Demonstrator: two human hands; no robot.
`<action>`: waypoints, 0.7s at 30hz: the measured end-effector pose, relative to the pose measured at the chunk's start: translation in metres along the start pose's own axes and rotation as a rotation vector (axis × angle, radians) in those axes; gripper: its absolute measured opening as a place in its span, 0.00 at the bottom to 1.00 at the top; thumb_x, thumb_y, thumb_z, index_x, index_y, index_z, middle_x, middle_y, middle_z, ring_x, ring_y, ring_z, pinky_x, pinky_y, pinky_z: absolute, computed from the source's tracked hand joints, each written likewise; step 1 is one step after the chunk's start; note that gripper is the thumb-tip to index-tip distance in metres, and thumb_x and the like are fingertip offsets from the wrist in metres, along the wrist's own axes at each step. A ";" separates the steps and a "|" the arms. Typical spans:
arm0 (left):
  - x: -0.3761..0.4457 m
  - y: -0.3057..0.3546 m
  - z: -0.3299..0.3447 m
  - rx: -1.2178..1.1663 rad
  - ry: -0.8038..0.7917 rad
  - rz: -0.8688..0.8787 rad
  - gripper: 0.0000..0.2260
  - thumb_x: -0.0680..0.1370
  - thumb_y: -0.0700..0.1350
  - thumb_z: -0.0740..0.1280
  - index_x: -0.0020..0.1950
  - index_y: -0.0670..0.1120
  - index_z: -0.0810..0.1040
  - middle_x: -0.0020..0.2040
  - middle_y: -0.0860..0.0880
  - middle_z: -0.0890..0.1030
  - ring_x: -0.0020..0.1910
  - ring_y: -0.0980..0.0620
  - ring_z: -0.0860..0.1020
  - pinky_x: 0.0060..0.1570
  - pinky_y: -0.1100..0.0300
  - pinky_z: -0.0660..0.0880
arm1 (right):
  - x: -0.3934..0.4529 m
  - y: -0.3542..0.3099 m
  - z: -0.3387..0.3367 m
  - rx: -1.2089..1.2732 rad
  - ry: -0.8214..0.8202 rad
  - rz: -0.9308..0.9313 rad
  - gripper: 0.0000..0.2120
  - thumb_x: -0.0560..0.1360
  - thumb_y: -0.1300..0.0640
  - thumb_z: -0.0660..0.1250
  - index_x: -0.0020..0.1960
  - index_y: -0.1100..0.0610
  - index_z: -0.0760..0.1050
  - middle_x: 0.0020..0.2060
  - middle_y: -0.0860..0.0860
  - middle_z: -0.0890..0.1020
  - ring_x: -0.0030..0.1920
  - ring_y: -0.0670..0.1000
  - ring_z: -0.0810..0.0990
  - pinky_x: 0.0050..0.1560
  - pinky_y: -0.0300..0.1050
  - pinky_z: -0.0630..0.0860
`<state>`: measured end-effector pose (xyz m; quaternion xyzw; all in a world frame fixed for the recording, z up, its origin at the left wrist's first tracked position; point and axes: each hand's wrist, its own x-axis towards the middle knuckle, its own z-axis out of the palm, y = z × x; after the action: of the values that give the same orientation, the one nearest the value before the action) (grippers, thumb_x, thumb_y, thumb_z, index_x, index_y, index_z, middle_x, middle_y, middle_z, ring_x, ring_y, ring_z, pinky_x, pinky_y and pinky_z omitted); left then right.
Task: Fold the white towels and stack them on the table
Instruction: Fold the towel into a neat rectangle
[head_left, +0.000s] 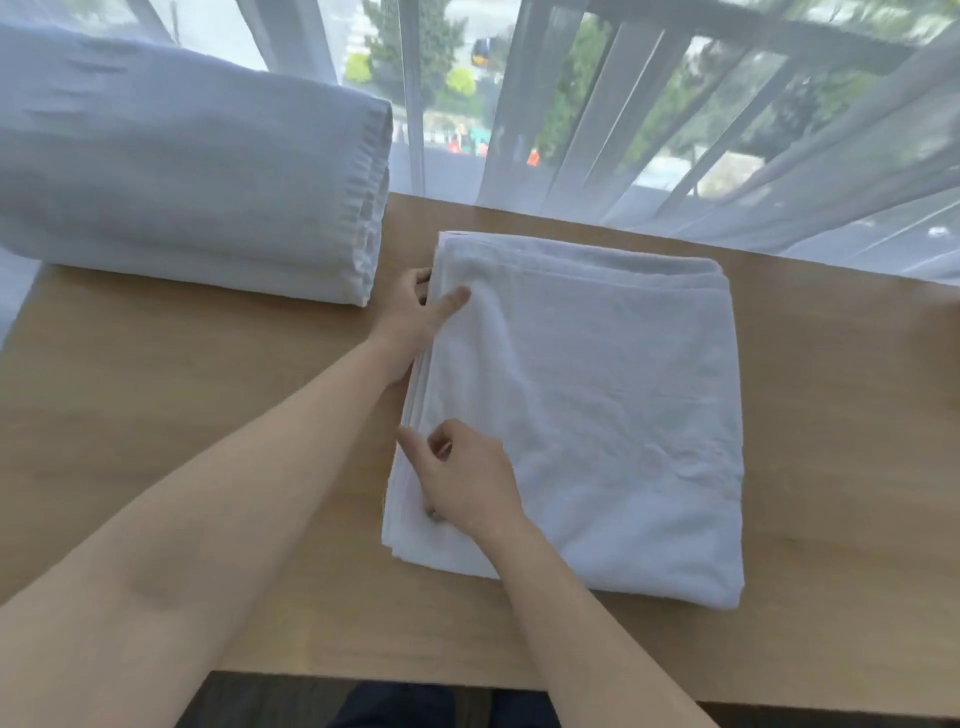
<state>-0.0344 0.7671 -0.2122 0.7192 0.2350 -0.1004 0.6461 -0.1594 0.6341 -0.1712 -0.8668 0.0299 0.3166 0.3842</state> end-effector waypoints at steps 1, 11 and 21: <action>-0.011 -0.006 -0.003 0.022 -0.005 -0.013 0.28 0.72 0.57 0.77 0.67 0.49 0.72 0.59 0.52 0.81 0.55 0.55 0.81 0.52 0.58 0.79 | -0.002 0.002 -0.002 0.102 -0.034 0.023 0.24 0.78 0.35 0.61 0.41 0.57 0.75 0.33 0.52 0.83 0.36 0.53 0.83 0.43 0.53 0.81; -0.150 -0.068 -0.020 0.340 -0.082 -0.176 0.28 0.66 0.65 0.78 0.56 0.57 0.69 0.50 0.63 0.78 0.44 0.66 0.79 0.39 0.67 0.73 | -0.014 0.066 -0.075 0.175 0.378 -0.159 0.06 0.78 0.55 0.67 0.43 0.47 0.78 0.35 0.45 0.82 0.37 0.46 0.81 0.39 0.39 0.77; -0.212 -0.105 0.003 0.174 0.206 -0.165 0.10 0.75 0.56 0.74 0.46 0.53 0.76 0.41 0.62 0.81 0.40 0.62 0.80 0.37 0.61 0.71 | -0.025 0.141 -0.102 -0.540 0.356 -0.296 0.22 0.81 0.46 0.59 0.73 0.48 0.69 0.69 0.49 0.72 0.66 0.54 0.69 0.70 0.51 0.58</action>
<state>-0.2673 0.7259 -0.2099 0.7572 0.3488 -0.0990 0.5434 -0.1669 0.4601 -0.1968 -0.9736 -0.1143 0.0978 0.1716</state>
